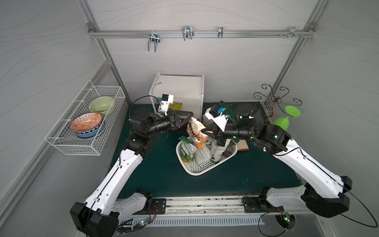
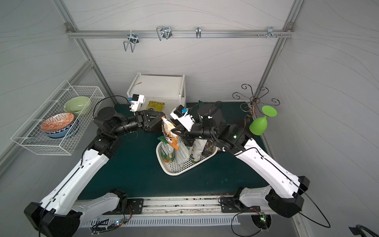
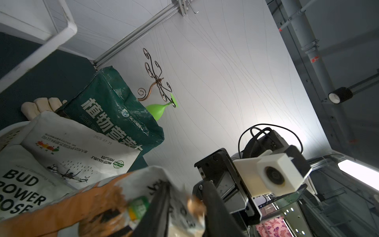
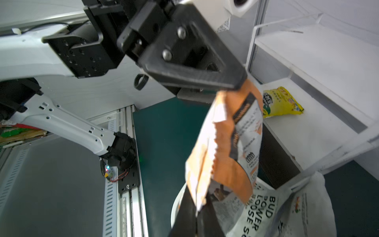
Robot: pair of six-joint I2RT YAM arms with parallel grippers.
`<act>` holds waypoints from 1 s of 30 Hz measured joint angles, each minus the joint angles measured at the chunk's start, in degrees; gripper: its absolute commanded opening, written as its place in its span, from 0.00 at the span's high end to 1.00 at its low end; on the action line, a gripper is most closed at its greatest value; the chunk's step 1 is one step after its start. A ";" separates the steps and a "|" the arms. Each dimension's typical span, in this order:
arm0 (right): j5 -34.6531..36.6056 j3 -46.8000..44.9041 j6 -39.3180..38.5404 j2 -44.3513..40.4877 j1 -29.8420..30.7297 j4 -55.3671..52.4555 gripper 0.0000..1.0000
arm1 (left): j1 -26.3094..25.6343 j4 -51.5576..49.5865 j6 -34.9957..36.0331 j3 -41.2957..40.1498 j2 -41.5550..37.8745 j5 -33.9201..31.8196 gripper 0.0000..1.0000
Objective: Take down the fertilizer bag from the shelf
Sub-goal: Pick up the fertilizer bag from the shelf, then place the fertilizer bag in the storage box.
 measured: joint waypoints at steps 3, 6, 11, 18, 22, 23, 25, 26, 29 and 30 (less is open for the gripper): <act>0.63 -1.60 0.07 -1.14 -0.20 -4.09 1.00 | -2.10 1.79 -2.80 -0.68 0.70 -1.84 0.01; 1.20 -3.45 0.46 -1.86 -0.11 -7.82 1.00 | -2.75 1.68 -3.69 -0.76 1.14 -3.28 0.01; 1.14 -6.73 1.42 -5.09 -0.13 -11.58 1.00 | -2.51 -3.39 1.84 -0.33 -0.24 -9.84 0.01; -0.66 -9.68 3.45 -9.25 -0.11 -11.89 1.00 | 3.48 -6.86 7.58 -4.52 -7.91 -23.12 0.01; -1.29 -13.55 6.78 -9.35 -0.09 -9.01 1.00 | 7.43 -6.93 7.56 -9.79 -11.04 -28.46 0.02; -1.33 -14.64 7.63 -9.27 -0.04 -8.39 1.00 | 7.69 -7.19 7.67 -10.60 -11.26 -29.20 0.02; -1.49 -16.90 10.19 -8.92 0.13 -6.99 1.00 | 7.85 -8.68 8.22 -11.65 -11.43 -30.53 0.02; -1.46 -17.73 11.23 -8.68 0.17 -6.32 1.00 | 7.89 -9.35 8.50 -11.82 -11.45 -31.01 0.02; -1.03 -20.28 15.47 -7.80 0.35 -2.97 1.00 | 7.91 -9.99 9.55 -11.91 -11.47 -32.06 0.02; -0.61 -21.20 17.27 -7.41 0.48 -1.49 1.00 | 7.93 -9.99 9.86 -11.91 -11.54 -32.46 0.02</act>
